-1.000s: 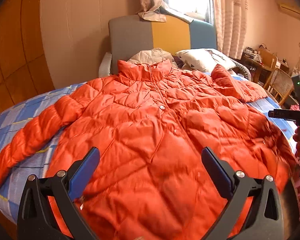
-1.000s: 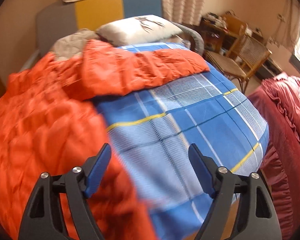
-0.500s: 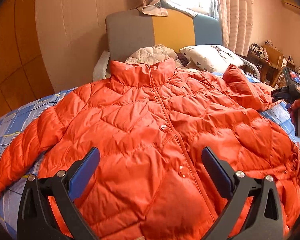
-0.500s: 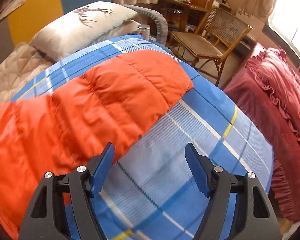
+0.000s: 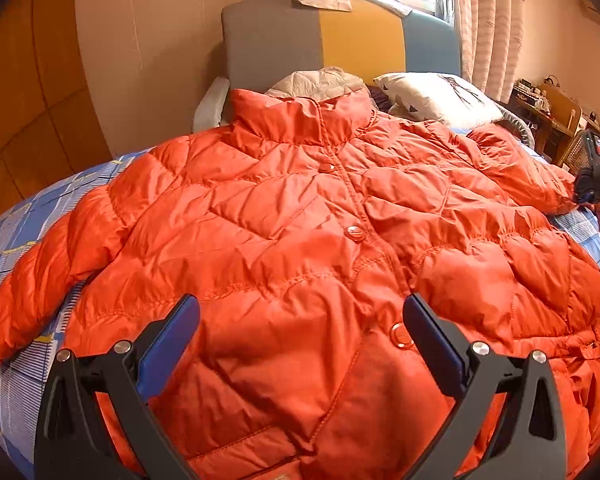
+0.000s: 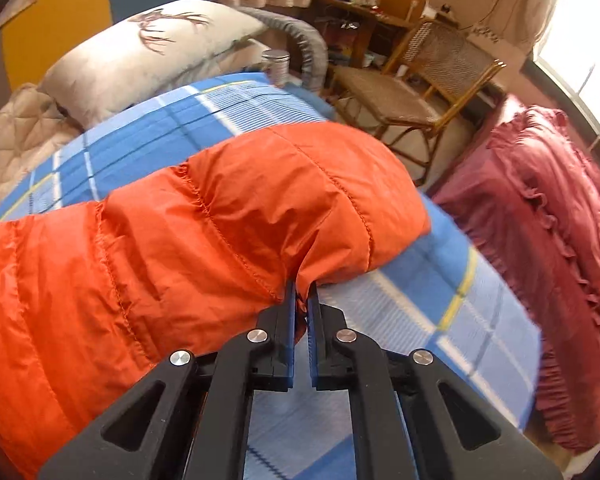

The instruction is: Fold large clothes

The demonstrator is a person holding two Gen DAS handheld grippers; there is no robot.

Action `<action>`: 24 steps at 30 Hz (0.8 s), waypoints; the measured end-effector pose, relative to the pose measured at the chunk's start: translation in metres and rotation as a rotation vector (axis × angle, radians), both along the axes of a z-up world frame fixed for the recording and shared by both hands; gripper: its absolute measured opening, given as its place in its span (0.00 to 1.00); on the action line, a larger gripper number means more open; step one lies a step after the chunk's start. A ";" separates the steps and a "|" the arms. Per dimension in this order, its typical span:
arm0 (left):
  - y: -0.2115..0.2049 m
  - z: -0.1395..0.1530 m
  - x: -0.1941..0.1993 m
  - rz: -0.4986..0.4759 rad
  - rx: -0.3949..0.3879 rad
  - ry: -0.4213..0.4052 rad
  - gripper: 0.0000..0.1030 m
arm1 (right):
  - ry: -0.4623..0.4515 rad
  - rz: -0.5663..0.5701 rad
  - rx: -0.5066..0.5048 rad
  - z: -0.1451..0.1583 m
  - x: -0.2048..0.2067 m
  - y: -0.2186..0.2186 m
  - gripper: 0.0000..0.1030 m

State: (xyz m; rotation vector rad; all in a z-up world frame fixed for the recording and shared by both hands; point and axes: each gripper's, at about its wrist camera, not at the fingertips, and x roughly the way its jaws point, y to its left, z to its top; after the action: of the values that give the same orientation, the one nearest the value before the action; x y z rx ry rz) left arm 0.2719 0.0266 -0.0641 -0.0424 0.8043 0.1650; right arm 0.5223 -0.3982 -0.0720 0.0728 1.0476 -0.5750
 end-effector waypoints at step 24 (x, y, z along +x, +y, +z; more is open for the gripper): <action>0.077 0.017 -0.062 0.134 -0.088 -0.042 0.98 | -0.150 1.082 -0.142 0.053 -0.126 0.398 0.05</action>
State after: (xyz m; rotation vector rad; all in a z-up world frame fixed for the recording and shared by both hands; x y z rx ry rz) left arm 0.2096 0.1035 -0.0472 -0.1830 0.7663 0.2543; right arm 0.3965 -0.0007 -0.0188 -0.5430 0.7512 0.3406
